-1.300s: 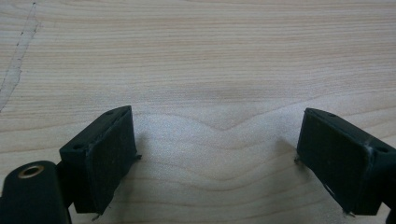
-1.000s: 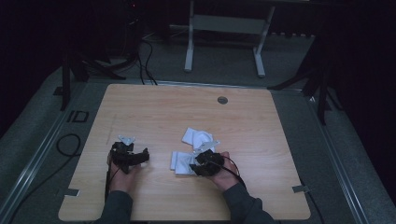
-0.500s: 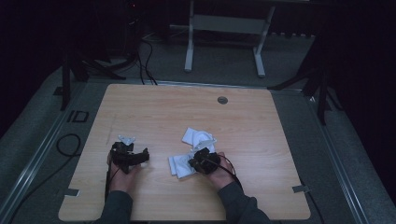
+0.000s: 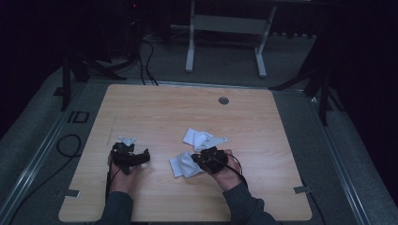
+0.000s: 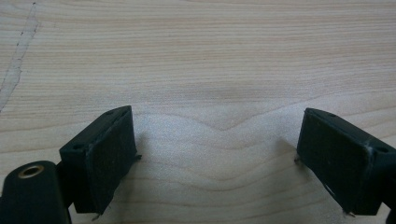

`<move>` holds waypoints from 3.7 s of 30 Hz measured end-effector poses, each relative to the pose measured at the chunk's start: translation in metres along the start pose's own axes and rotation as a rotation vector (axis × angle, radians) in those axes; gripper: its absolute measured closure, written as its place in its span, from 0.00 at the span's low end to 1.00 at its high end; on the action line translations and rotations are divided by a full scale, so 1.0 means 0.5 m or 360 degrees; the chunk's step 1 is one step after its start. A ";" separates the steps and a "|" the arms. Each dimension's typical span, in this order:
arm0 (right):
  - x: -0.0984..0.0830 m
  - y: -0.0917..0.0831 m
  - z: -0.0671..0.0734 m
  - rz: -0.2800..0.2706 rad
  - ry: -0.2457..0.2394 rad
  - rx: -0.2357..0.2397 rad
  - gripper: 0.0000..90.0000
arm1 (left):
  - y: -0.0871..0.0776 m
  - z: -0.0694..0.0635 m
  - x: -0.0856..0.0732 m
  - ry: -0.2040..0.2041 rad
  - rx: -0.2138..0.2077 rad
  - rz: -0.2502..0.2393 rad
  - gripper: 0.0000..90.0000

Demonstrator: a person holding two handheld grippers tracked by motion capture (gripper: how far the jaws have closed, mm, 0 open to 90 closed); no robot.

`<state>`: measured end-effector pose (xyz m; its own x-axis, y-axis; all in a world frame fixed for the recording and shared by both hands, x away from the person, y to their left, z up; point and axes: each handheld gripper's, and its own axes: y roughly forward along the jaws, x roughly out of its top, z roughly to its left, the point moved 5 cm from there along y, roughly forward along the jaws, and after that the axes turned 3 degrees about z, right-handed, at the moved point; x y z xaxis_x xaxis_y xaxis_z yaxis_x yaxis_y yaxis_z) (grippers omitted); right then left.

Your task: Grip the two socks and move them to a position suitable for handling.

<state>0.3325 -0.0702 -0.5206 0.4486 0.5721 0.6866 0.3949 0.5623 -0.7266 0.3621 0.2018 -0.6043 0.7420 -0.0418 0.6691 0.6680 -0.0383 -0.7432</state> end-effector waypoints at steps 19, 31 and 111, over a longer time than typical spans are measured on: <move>0.013 -0.150 -0.043 -0.0177 0.0016 -0.0152 0.98 | 0.000 0.000 0.000 0.0001 0.0000 0.0000 0.13; -0.062 -0.191 -0.135 -0.0122 0.0206 -0.0296 0.98 | 0.000 0.000 0.000 0.0000 0.0000 0.0000 0.13; -0.025 0.144 -0.131 0.0307 -0.0150 -0.0266 1.00 | 0.000 0.000 0.000 -0.0001 -0.0001 0.0002 0.13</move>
<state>0.4080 -0.0760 -0.5834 0.4548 0.7167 0.5287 0.4397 0.3356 -0.8331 0.3620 0.2017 -0.6043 0.7428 -0.0414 0.6683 0.6671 -0.0391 -0.7439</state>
